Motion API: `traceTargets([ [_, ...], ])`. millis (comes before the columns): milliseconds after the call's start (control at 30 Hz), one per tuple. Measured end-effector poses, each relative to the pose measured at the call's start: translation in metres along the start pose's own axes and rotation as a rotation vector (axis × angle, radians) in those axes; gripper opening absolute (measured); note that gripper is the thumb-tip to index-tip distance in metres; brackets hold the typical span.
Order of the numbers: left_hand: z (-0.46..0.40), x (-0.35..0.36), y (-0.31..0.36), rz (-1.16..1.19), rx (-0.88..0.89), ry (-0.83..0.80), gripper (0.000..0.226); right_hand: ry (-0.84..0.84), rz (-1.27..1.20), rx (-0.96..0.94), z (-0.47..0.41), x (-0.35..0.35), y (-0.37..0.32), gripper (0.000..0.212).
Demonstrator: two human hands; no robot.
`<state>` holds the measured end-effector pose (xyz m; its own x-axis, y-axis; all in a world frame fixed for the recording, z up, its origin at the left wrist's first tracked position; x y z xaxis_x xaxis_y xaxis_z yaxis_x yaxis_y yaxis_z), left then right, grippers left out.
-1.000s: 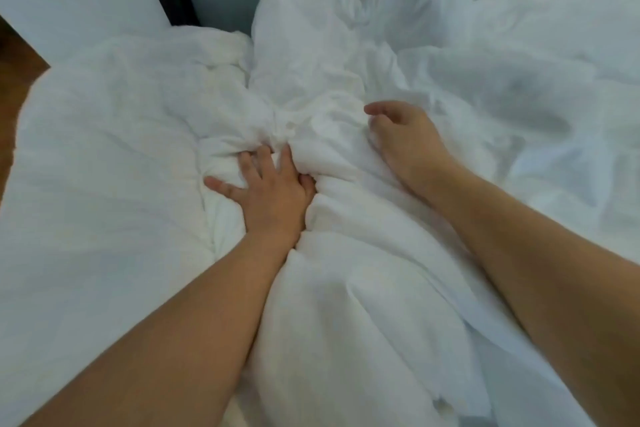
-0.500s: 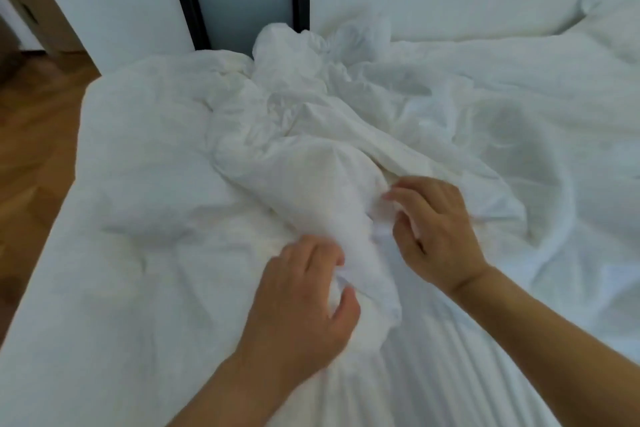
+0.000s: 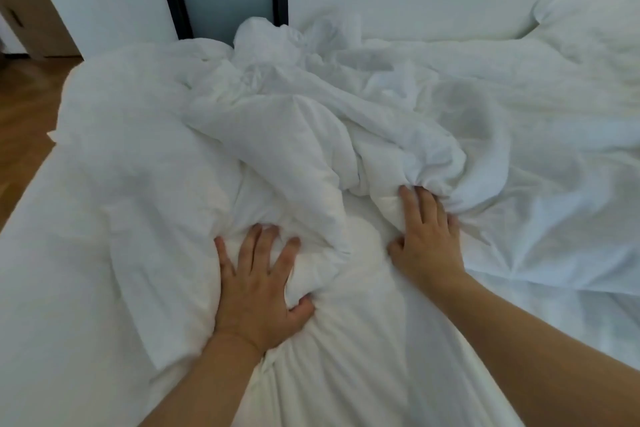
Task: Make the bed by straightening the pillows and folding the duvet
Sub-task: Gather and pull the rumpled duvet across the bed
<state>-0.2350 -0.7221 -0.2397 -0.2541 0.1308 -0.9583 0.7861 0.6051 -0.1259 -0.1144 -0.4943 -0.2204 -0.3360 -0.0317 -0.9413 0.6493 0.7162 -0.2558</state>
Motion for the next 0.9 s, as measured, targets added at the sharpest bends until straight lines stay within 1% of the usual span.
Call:
traceTargets([
  [67,-0.001,0.003,0.0,-0.011,0.011,-0.007,0.083,-0.021,0.074,-0.012,-0.018,-0.013,-0.006,0.06],
  [133,-0.003,0.003,0.0,-0.04,0.017,-0.101,0.08,0.002,0.127,-0.03,-0.028,-0.049,-0.012,0.035],
  [167,-0.003,-0.003,0.0,-0.049,0.001,-0.149,0.076,0.015,0.136,-0.031,-0.029,-0.071,-0.015,0.027],
  [200,-0.007,-0.016,0.0,-0.048,-0.021,-0.197,0.069,0.031,0.137,-0.029,-0.029,-0.098,-0.016,0.022],
  [233,-0.013,-0.039,0.002,-0.003,-0.044,-0.213,0.06,0.051,0.13,-0.022,-0.028,-0.127,-0.017,0.021],
  [300,-0.033,-0.087,-0.01,0.167,-0.098,-0.167,0.044,0.083,0.111,0.007,-0.036,-0.189,-0.02,0.022],
  [367,-0.051,-0.144,-0.05,0.393,-0.196,-0.249,0.043,0.1,0.072,0.036,-0.047,-0.244,-0.025,0.021],
  [400,-0.055,-0.175,-0.078,0.492,-0.267,-0.237,0.039,0.111,0.069,0.037,-0.05,-0.264,-0.025,0.017],
  [433,-0.057,-0.203,-0.104,0.531,-0.318,-0.214,0.032,0.144,0.089,0.02,-0.05,-0.279,-0.025,0.013],
  [467,-0.055,-0.224,-0.125,0.465,-0.347,-0.188,0.026,0.2,0.137,-0.012,-0.047,-0.289,-0.025,0.012],
  [500,-0.049,-0.237,-0.14,0.294,-0.375,-0.184,0.025,0.257,0.215,-0.063,-0.041,-0.292,-0.029,0.018],
  [533,-0.041,-0.242,-0.147,0.051,-0.394,-0.173,0.03,0.297,0.303,-0.133,-0.033,-0.286,-0.036,0.032],
  [567,-0.031,-0.247,-0.142,-0.225,-0.38,-0.098,0.038,0.317,0.369,-0.21,-0.023,-0.272,-0.044,0.047],
  [600,-0.026,-0.24,-0.125,-0.426,-0.317,-0.016,0.043,0.324,0.392,-0.292,-0.012,-0.253,-0.053,0.058],
  [633,-0.02,-0.229,-0.099,-0.5,-0.201,0.039,0.048,0.312,0.356,-0.391,0.001,-0.232,-0.062,0.065],
  [667,-0.013,-0.213,-0.068,-0.463,-0.024,0.084,0.05,0.261,0.281,-0.512,0.018,-0.209,-0.073,0.067],
  [700,-0.002,-0.194,-0.039,-0.332,0.163,0.162,0.048,0.157,0.186,-0.641,0.038,-0.182,-0.085,0.064],
  [733,0.005,-0.17,-0.017,-0.114,0.296,0.076,0.041,-0.016,0.085,-0.732,0.058,-0.152,-0.095,0.057],
  [767,0.011,-0.143,-0.004,0.049,0.294,-0.145,0.032,-0.222,0.023,-0.75,0.076,-0.122,-0.102,0.049],
  [800,0.022,-0.114,0.003,0.105,0.236,-0.391,0.029,-0.434,0.016,-0.674,0.091,-0.093,-0.103,0.041],
  [833,0.03,-0.091,0.004,0.085,0.149,-0.477,0.031,-0.55,0.004,-0.572,0.101,-0.067,-0.099,0.038],
  [867,0.032,-0.079,0.001,0.002,0.073,-0.435,0.04,-0.582,-0.003,-0.461,0.104,-0.047,-0.091,0.041],
  [900,0.031,-0.072,-0.005,-0.081,0.002,-0.379,0.055,-0.566,-0.035,-0.365,0.1,-0.034,-0.082,0.049],
])
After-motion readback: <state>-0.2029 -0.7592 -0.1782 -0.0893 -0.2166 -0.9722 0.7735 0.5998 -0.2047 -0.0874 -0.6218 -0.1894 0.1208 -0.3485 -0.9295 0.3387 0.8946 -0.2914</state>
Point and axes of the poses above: each hand's wrist, its own z-axis away from the middle knuckle, its own x-axis out of the palm, y = z × x, the point moved 6 cm from there along -z, towards the middle knuckle, and after that the axes turned 12 degrees about -z, right-handed, at the moved point
